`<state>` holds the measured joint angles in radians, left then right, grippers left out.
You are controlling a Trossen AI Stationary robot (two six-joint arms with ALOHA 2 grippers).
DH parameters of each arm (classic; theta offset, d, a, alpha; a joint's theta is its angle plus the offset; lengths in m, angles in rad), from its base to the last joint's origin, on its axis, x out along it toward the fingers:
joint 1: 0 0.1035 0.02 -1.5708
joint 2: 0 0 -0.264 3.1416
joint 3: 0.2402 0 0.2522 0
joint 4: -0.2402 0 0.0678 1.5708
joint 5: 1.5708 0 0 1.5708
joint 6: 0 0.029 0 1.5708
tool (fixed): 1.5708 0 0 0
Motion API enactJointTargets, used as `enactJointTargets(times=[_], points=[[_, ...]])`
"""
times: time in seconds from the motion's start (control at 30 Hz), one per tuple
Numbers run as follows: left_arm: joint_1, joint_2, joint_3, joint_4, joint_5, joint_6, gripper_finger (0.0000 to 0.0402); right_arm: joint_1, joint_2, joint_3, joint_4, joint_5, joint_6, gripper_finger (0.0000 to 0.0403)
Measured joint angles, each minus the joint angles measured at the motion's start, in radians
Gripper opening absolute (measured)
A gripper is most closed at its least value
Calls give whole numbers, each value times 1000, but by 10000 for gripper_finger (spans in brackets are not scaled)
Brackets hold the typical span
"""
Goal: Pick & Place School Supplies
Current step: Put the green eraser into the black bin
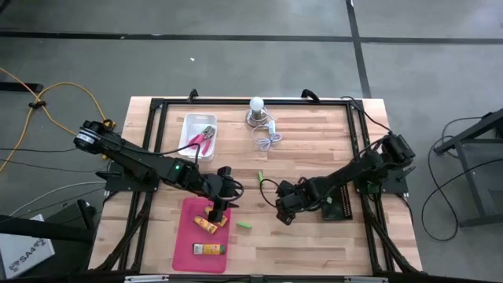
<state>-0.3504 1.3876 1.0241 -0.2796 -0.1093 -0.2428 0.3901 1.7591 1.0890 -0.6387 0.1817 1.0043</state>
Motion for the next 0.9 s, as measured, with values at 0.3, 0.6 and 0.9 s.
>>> enactJointTargets(times=[0.3, 0.6, 0.9], points=[[0, 0, 0, -8, 3, 0, 161, 1, 35, 0, 30, 0, 19, 213], [0, 0, 0, -9, 3, 0, 161, 1, 81, 0, 81, -17, 21, 210], [0, 0, 0, -14, 4, 0, 161, 0, 98, 1, 87, -29, 21, 210]])
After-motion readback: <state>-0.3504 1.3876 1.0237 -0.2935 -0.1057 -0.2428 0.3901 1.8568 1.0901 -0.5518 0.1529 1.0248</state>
